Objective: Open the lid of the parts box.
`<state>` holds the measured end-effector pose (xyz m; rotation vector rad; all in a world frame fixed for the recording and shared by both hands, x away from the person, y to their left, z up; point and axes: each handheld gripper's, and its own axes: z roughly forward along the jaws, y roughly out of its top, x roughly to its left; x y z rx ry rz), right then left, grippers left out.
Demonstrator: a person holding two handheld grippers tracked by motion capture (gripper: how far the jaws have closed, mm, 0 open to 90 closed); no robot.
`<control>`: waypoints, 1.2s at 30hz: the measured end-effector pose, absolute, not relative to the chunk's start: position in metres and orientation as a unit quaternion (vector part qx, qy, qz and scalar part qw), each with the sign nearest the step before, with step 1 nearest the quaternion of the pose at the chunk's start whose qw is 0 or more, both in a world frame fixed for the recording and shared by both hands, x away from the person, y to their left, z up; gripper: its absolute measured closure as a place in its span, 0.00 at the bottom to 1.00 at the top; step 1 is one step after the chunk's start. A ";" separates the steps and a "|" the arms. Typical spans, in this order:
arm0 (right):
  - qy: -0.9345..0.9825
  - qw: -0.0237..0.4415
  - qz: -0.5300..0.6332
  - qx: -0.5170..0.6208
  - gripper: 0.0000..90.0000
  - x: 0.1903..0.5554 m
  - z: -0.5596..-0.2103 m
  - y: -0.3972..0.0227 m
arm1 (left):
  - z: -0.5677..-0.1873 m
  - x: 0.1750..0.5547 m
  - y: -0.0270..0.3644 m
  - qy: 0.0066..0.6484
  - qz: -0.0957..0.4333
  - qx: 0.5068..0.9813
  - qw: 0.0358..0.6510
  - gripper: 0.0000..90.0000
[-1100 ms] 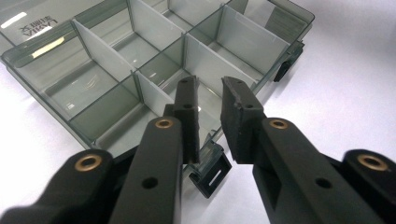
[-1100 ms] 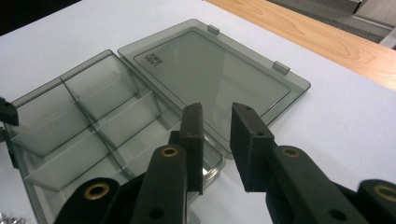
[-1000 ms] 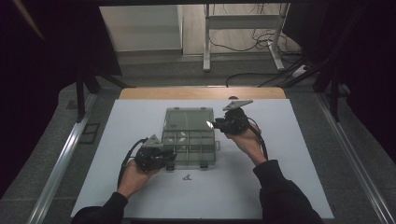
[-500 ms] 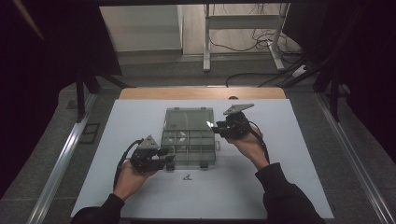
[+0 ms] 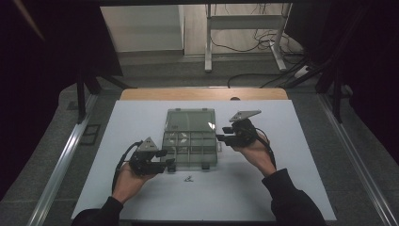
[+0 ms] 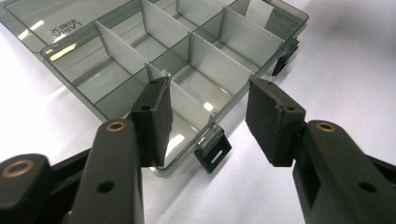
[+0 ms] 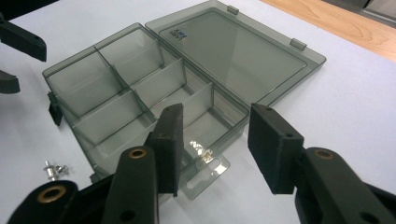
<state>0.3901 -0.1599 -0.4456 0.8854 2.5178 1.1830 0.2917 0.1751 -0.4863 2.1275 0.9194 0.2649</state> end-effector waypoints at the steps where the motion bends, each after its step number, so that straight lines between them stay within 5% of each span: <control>1: 0.856 0.110 0.405 0.301 0.59 0.389 -0.445 -0.161 | -0.486 0.291 0.176 0.363 0.105 0.838 0.394 0.55; 36: 0.845 0.125 0.417 0.310 0.48 0.333 -0.449 -0.207 | -0.479 0.275 0.207 0.384 0.123 0.824 0.398 0.25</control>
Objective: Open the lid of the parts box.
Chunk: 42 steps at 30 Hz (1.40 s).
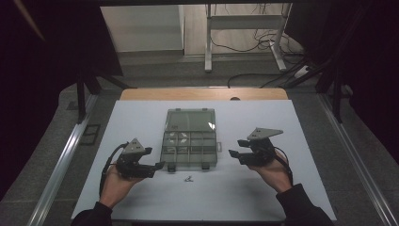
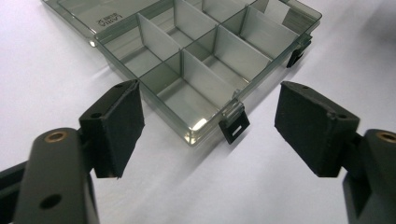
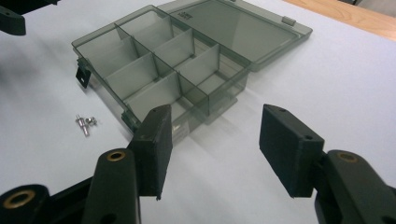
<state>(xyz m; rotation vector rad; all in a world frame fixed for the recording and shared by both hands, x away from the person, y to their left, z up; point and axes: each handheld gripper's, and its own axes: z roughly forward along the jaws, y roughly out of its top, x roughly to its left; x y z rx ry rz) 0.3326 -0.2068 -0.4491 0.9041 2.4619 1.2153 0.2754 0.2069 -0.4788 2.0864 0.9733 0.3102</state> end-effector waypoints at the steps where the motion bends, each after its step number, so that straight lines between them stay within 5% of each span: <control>1: 0.845 0.127 0.416 0.312 0.47 0.330 -0.449 -0.210 | -0.479 0.274 0.209 0.386 0.120 0.822 0.401 0.24; 22: 0.833 0.142 0.415 0.336 0.29 0.307 -0.452 -0.241 | -0.477 0.261 0.221 0.392 0.117 0.817 0.405 0.13; 42: 0.842 0.164 0.392 0.333 0.24 0.295 -0.453 -0.261 | -0.476 0.250 0.231 0.398 0.130 0.813 0.404 0.09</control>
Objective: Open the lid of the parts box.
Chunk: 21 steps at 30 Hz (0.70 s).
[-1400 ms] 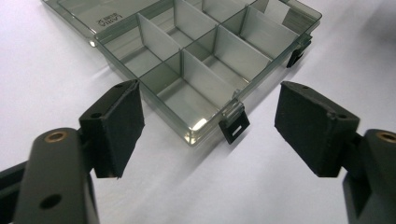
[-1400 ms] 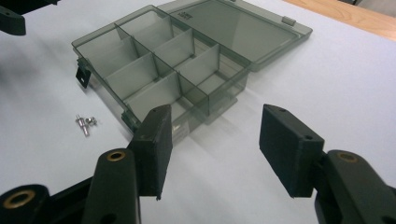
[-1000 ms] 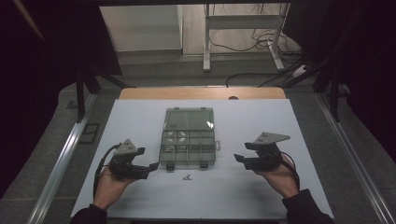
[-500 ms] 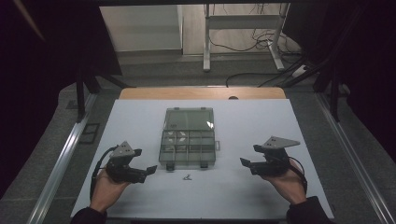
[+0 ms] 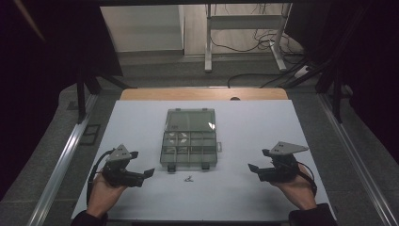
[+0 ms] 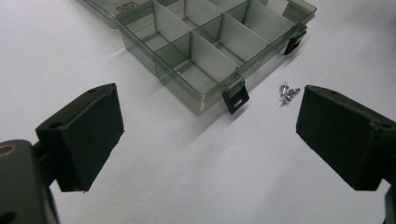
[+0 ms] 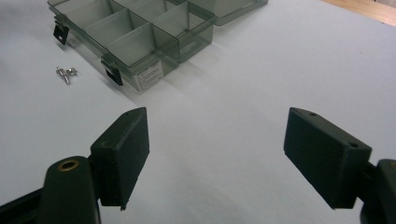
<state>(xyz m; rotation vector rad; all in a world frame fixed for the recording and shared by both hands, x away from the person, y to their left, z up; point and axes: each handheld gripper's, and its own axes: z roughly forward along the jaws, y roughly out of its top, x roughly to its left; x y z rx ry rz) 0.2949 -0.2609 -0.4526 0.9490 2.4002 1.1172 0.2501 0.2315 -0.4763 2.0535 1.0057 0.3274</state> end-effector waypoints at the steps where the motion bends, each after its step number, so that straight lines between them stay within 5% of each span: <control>1: 0.842 0.162 0.391 0.335 0.24 0.295 -0.453 -0.263 | -0.476 0.250 0.232 0.399 0.130 0.813 0.404 0.08; 13: 0.854 0.153 0.372 0.331 0.25 0.293 -0.453 -0.275 | -0.477 0.246 0.236 0.405 0.130 0.812 0.400 0.07; 21: 0.856 0.171 0.348 0.343 0.17 0.281 -0.459 -0.281 | -0.478 0.242 0.241 0.418 0.143 0.807 0.392 0.03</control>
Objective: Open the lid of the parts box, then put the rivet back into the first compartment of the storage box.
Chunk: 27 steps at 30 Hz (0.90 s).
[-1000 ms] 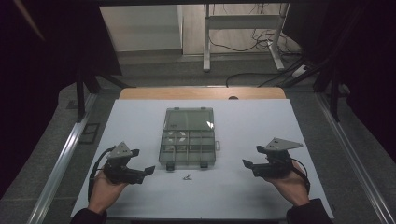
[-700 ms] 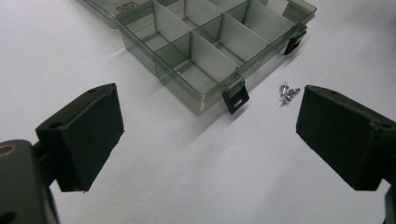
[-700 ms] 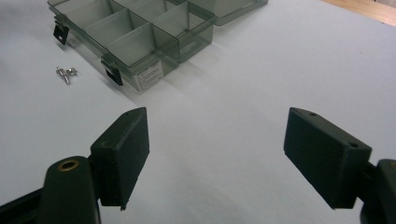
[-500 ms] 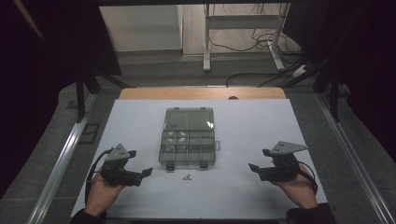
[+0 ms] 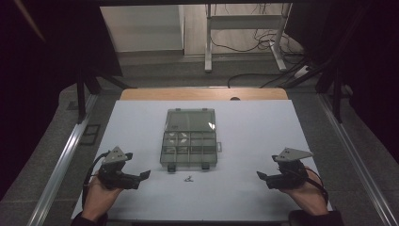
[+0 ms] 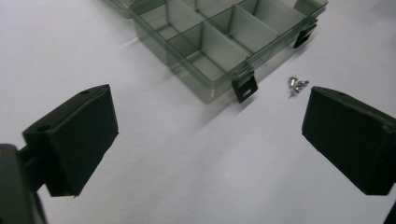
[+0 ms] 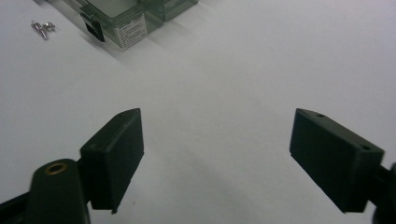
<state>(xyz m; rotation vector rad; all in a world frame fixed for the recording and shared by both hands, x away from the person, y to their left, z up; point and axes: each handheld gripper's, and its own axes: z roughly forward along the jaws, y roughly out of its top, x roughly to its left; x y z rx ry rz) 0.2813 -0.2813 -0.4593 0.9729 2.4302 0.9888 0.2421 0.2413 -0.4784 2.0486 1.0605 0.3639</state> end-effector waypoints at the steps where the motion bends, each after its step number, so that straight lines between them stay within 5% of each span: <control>1: 0.850 0.166 0.355 0.351 0.16 0.280 -0.459 -0.283 | -0.479 0.241 0.242 0.421 0.148 0.807 0.388 0.02; 13: 0.817 0.139 0.384 0.406 0.03 0.266 -0.463 -0.293 | -0.485 0.231 0.248 0.433 0.153 0.812 0.359 0.00; 27: 0.818 0.145 0.385 0.403 0.03 0.266 -0.463 -0.292 | -0.490 0.239 0.245 0.424 0.135 0.811 0.380 0.00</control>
